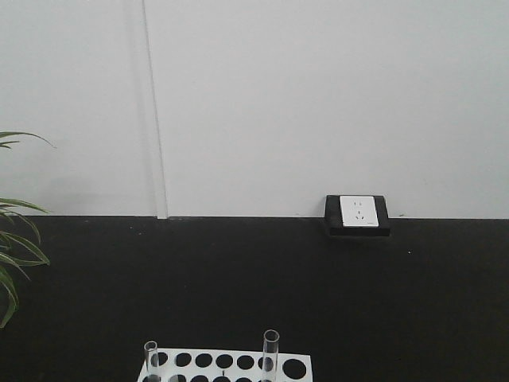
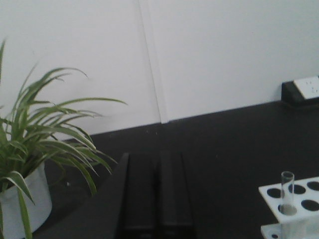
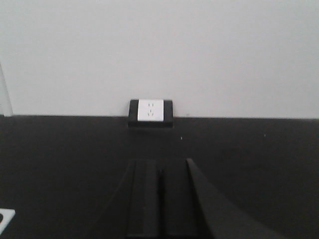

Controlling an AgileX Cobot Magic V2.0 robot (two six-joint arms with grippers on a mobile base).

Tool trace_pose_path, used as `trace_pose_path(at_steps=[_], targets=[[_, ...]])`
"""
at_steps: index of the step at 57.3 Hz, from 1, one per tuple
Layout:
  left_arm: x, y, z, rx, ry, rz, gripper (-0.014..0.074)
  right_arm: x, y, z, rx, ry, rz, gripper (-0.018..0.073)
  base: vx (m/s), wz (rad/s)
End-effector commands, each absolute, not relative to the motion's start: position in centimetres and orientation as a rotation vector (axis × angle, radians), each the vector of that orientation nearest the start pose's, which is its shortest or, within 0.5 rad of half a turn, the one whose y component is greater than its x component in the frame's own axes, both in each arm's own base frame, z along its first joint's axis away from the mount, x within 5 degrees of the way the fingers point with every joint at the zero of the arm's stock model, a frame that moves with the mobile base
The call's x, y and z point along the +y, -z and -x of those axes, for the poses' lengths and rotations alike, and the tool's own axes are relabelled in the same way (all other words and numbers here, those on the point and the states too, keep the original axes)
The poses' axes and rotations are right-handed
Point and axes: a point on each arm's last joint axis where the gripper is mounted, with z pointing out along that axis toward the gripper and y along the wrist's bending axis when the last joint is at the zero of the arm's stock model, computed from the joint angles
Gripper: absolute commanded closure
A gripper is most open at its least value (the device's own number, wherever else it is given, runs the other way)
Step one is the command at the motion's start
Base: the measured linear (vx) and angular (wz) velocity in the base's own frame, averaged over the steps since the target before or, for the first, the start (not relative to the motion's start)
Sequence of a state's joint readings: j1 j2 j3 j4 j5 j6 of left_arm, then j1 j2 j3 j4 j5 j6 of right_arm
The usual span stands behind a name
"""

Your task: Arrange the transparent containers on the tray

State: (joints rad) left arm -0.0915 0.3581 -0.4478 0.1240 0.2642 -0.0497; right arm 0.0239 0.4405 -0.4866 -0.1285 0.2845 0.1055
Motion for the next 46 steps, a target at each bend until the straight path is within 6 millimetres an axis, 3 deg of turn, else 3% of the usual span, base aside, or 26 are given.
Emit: trace_pose_path(at_steps=[1, 6, 7, 18, 25, 33, 46], targets=[[-0.7, -32.7, -9.6, 1.619, -0.001, -0.11, 0.0593, 0.0, -33.1, -11.0, 1.685, 0.02, 0.012, 0.0565, 0.0, 0.0], [-0.7, -32.4, -10.4, 1.648, -0.001, -0.114, 0.0575, 0.0, -32.7, -11.7, 1.722, 0.01, 0.005, 0.0552, 0.0, 0.0], [-1.0, -31.5, -12.7, 1.712, 0.003, -0.125, 0.0443, 0.1, -32.1, -12.7, 1.77, 0.0, -0.002, 0.0449, 0.0, 0.0], [-1.2, -29.2, -14.7, 1.825, 0.005, -0.135, 0.022, 0.1, -32.0, -12.8, 1.776, -0.015, -0.014, 0.0258, 0.0, 0.0], [-1.4, -28.0, -15.7, 1.803, 0.024, -0.137, 0.0092, 0.1, -32.0, -12.8, 1.776, -0.015, -0.015, 0.0132, 0.0, 0.0], [-1.8, -27.3, -16.8, 1.729, 0.078, -0.117, 0.0029, 0.1, -32.0, -12.8, 1.776, -0.016, -0.016, 0.0039, 0.0, 0.0], [-4.7, -25.7, -18.5, 1.751, 0.217, -0.241, 0.0031, 0.1, -32.0, -12.8, 1.776, -0.016, -0.016, 0.0022, 0.0, 0.0]])
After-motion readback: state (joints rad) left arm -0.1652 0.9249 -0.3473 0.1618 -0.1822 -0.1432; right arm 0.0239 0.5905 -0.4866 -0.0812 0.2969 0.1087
